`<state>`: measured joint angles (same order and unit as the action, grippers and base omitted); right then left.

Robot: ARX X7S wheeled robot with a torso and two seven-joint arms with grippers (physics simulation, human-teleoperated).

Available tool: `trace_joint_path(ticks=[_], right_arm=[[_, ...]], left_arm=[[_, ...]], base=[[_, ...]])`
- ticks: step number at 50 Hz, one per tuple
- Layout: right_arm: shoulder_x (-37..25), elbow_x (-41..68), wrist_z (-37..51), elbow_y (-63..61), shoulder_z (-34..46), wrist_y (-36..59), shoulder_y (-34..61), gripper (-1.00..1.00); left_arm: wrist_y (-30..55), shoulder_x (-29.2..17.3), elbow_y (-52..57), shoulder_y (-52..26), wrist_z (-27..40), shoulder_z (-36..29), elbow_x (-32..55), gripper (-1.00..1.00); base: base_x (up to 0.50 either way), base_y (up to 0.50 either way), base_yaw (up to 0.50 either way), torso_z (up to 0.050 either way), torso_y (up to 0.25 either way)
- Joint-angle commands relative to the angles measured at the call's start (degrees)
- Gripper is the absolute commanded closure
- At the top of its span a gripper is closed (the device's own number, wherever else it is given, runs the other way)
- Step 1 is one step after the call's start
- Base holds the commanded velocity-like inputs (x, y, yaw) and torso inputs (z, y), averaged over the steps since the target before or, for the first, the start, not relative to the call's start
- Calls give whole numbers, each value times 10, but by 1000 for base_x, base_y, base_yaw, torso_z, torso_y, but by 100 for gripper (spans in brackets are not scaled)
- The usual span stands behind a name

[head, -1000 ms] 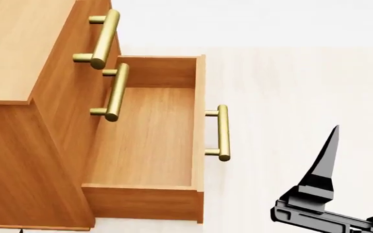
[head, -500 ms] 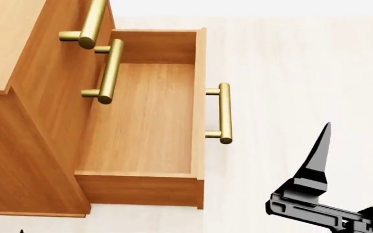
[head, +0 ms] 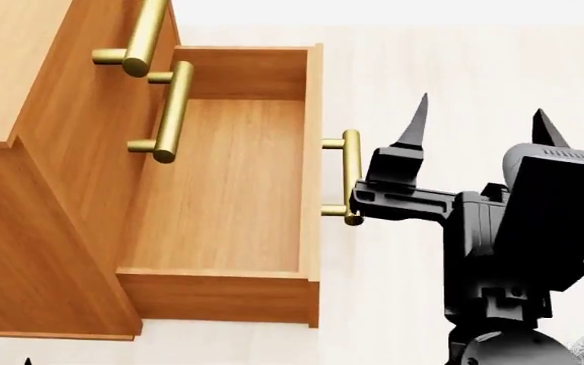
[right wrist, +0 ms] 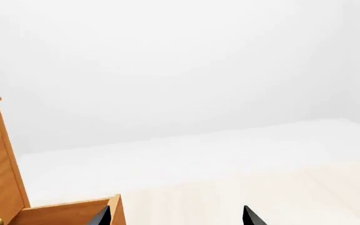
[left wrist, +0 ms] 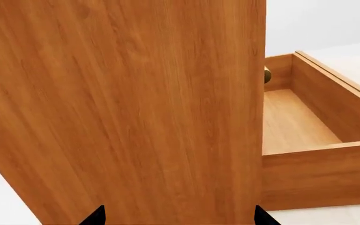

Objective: Put the bowl in the bottom drawer of the cabinet and close it.

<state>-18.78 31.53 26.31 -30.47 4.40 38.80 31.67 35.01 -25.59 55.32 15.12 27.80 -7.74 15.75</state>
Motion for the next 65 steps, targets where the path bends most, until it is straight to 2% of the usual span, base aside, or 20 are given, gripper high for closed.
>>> trace_joint_path(ticks=[1,13,27,46,52,54,65], right_arm=[[26,-28,-28,110,53,47,132,-100],[64,-27,-47,231,85,60,191,-100],[84,-59,-54,309,145,68,241,-100],[104,-56,-61,314,191,87,260,-100],[110,-46,-54,323,181,94,259,-100],[121,-13,-58,333,164,136,263,-100],[127,-17,-58,368,169,111,259,-100]], left_arm=[[-17,5,25,7,-16,17,31,-100],[-30,-6,16,8,-4,12,39,-100],[-40,-12,6,6,3,6,43,-100],[-46,-22,11,8,11,4,53,-100],[-43,-25,12,5,16,0,56,-100],[-43,-27,16,4,19,-2,56,-100],[-54,-35,12,7,25,-5,60,-100]], base=[[0,0,0,0,0],[0,0,0,0,0],[0,0,0,0,0],[0,0,0,0,0],[0,0,0,0,0],[0,0,0,0,0],[0,0,0,0,0]])
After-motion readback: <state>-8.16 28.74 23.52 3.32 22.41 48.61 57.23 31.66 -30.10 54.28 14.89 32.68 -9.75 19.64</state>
